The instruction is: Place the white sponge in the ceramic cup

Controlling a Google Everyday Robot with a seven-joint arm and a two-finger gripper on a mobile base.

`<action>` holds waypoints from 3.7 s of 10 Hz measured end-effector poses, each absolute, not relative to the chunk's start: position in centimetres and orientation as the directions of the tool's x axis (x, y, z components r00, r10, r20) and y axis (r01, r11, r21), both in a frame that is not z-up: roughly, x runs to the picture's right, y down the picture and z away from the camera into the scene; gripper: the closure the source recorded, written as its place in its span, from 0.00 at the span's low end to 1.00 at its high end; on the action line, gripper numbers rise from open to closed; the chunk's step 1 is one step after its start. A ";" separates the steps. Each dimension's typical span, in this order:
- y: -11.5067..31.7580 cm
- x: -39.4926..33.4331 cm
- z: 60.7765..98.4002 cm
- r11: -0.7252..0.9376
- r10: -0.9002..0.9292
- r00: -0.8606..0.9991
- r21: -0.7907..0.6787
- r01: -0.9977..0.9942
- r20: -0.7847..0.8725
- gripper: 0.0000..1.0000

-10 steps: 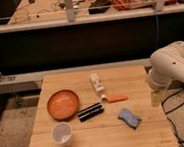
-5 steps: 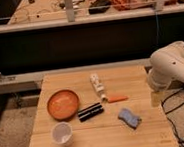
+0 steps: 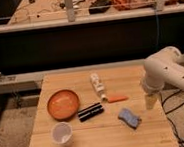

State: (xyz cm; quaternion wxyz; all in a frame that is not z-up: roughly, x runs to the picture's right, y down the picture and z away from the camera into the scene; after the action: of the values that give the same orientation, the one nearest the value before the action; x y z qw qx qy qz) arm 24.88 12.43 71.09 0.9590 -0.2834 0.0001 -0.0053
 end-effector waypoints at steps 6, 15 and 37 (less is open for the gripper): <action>14.4 22.7 73.6 0.826 -0.026 0.998 -0.562 0.055 0.060 0.20; 18.5 19.5 77.6 0.791 -0.014 0.992 -0.605 0.085 0.122 0.20; 21.6 19.7 80.0 0.764 0.007 0.982 -0.635 0.116 0.188 0.90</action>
State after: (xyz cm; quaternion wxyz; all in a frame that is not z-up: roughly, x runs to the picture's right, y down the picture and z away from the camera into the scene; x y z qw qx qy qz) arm 19.68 21.59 80.00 0.9349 -0.3422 -0.0897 -0.0292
